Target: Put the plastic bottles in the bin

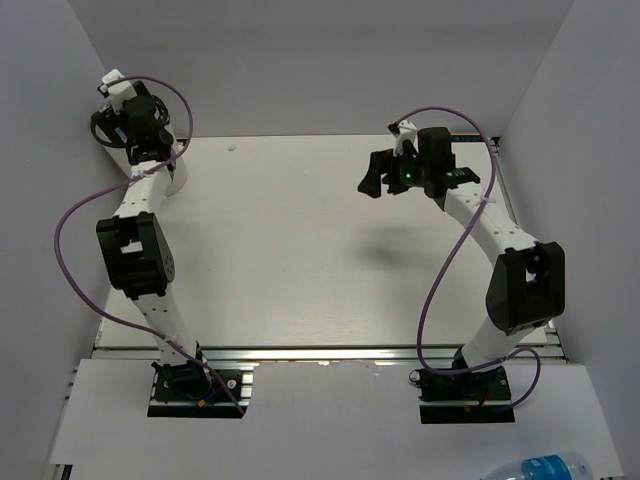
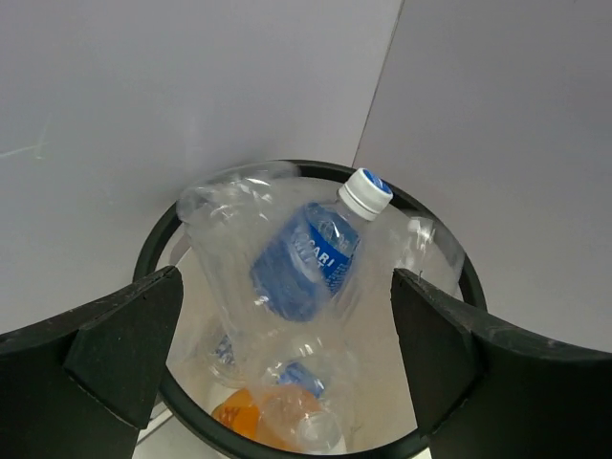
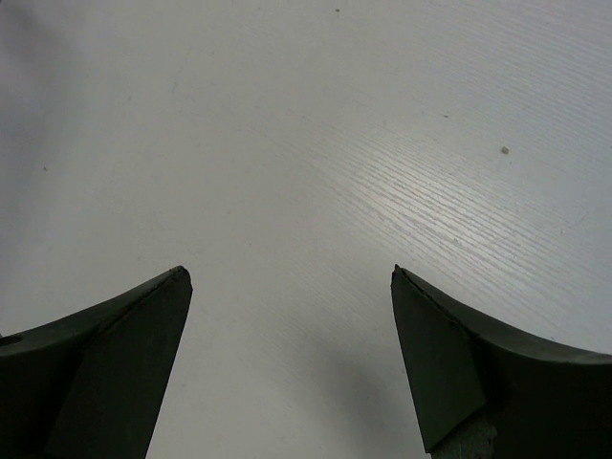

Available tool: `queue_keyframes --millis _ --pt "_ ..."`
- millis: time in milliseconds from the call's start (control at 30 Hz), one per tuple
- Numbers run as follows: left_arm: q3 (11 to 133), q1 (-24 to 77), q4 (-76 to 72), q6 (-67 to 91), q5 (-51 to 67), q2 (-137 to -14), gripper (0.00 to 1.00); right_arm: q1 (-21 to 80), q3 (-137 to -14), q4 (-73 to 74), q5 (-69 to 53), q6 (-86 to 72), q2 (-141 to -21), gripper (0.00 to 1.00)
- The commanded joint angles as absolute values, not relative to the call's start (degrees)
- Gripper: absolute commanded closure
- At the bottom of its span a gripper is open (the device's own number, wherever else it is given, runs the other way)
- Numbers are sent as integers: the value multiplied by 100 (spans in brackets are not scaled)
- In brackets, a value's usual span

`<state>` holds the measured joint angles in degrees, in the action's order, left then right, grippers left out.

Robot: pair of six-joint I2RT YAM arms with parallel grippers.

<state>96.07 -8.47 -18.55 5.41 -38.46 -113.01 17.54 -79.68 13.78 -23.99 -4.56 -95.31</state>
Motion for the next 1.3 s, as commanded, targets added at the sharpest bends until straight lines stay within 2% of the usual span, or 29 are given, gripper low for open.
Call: queue_keyframes --millis 0,233,533,800,1267 --pt "10185 -879 -1118 816 -3938 -10601 2 1688 -7998 1239 -2268 -588 -9141 11" --pt "10529 -852 630 1555 -3281 -9819 2 1617 -7752 818 -2048 -878 -8772 11" --pt "10055 -659 1678 1916 -2523 -8983 2 1529 -7295 229 -1478 -1239 -8201 11" --pt "9572 -352 1775 2101 -1855 -8201 2 1512 -6926 264 -844 -1740 -7691 11" --pt "8781 272 1863 2259 -1793 -7585 2 1345 -5995 985 245 -2452 -6681 11"
